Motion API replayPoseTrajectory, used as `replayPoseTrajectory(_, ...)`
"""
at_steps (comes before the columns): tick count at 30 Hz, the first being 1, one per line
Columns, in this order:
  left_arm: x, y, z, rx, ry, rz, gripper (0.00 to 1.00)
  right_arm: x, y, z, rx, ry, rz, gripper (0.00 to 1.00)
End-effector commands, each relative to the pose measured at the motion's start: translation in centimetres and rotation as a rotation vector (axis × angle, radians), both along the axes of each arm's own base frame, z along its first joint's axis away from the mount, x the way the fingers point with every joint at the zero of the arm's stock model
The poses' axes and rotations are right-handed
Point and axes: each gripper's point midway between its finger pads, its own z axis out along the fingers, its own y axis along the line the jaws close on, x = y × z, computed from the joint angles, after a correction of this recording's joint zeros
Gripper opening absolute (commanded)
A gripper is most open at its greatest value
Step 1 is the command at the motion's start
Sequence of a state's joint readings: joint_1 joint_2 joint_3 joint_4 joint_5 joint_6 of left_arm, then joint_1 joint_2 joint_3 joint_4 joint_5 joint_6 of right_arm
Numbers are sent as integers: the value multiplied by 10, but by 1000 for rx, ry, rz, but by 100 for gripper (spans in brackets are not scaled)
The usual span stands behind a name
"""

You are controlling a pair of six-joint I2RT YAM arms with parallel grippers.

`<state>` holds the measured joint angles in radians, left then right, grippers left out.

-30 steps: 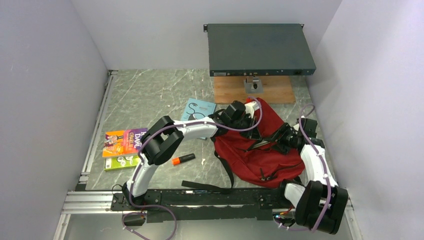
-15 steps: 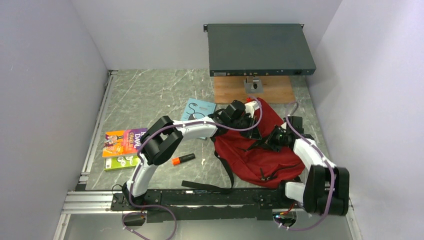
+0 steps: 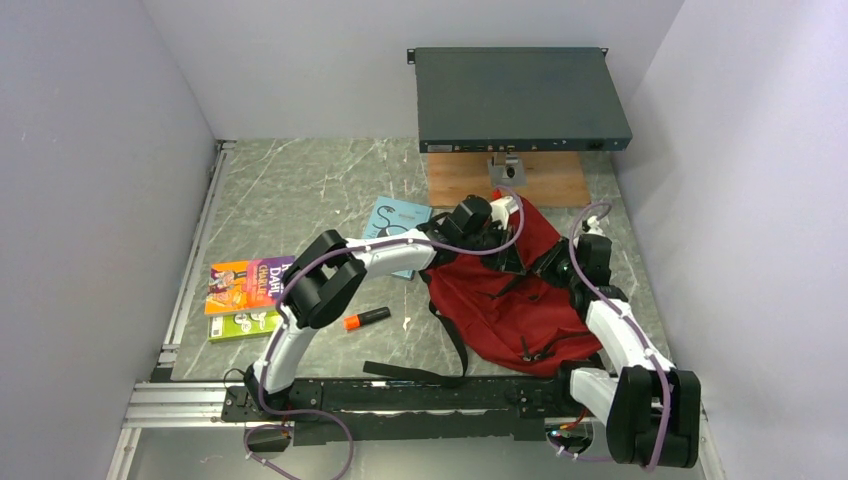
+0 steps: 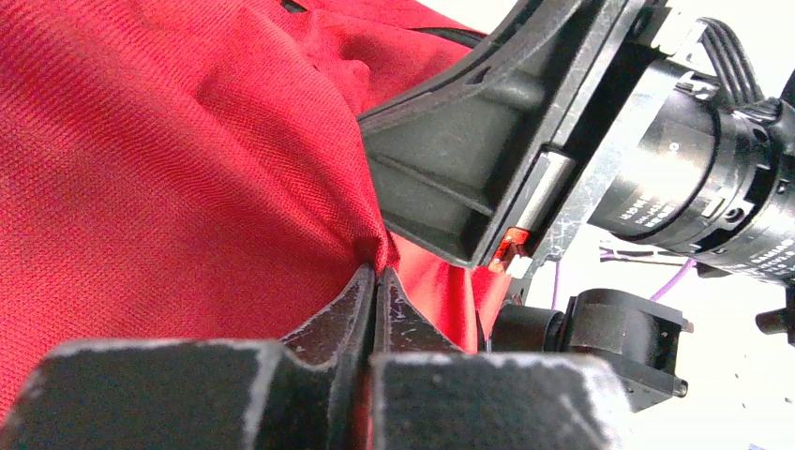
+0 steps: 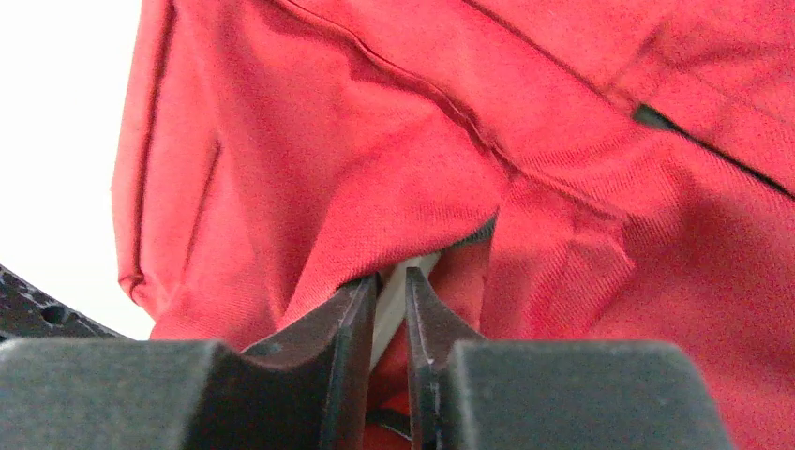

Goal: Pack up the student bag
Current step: Place the stationery in the student bag, then pick up the stationery from the center of the board.

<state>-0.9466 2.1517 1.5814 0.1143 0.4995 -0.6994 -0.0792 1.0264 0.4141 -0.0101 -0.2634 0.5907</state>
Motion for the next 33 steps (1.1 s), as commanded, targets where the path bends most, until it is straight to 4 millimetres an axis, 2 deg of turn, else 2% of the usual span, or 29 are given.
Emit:
replayPoseTrajectory(1,-10,-9,21,-44,66,-37,10,-5,-16,12,-72,48,-63,22)
replayPoseTrajectory(5,-10,-4,37,-38,24,-36,32,-34,-10,20,-67,104,-47,27)
replayPoseTrajectory(8,-12,6,54,-36,-14,-47,45,-46,-11,31,-101,113,-36,30)
replayPoseTrajectory(10,-17,20,60,-16,-22,-47,49,-49,-8,42,-112,84,-14,32)
replayPoseTrajectory(11,-19,27,72,-27,-43,-46,54,-48,-7,50,-116,66,-9,33)
replayPoseTrajectory(13,-22,45,82,-14,-72,-30,65,-45,-4,66,-138,29,3,35)
replayPoseTrajectory(15,-27,66,94,0,-114,-11,71,-41,5,84,-185,-14,48,37)
replayPoseTrajectory(18,-33,106,102,46,-181,42,74,-37,27,113,-243,-102,138,41)
replayPoseTrajectory(21,-43,155,107,95,-247,133,75,-36,72,132,-276,-207,307,52)
replayPoseTrajectory(22,-48,172,111,99,-270,164,75,-39,95,132,-285,-232,395,56)
replayPoseTrajectory(23,-52,192,100,137,-276,206,76,-46,126,125,-303,-233,505,59)
replayPoseTrajectory(24,-57,207,111,120,-298,242,78,-51,150,123,-315,-250,589,62)
replayPoseTrajectory(26,-66,242,105,149,-311,328,80,-69,200,118,-350,-292,766,70)
replayPoseTrajectory(28,-77,270,111,134,-332,387,82,-88,243,114,-354,-355,933,78)
replayPoseTrajectory(30,-88,296,118,105,-352,443,84,-103,272,107,-303,-412,1066,88)
replayPoseTrajectory(33,-100,330,131,53,-368,539,89,-109,299,95,-265,-476,1202,97)
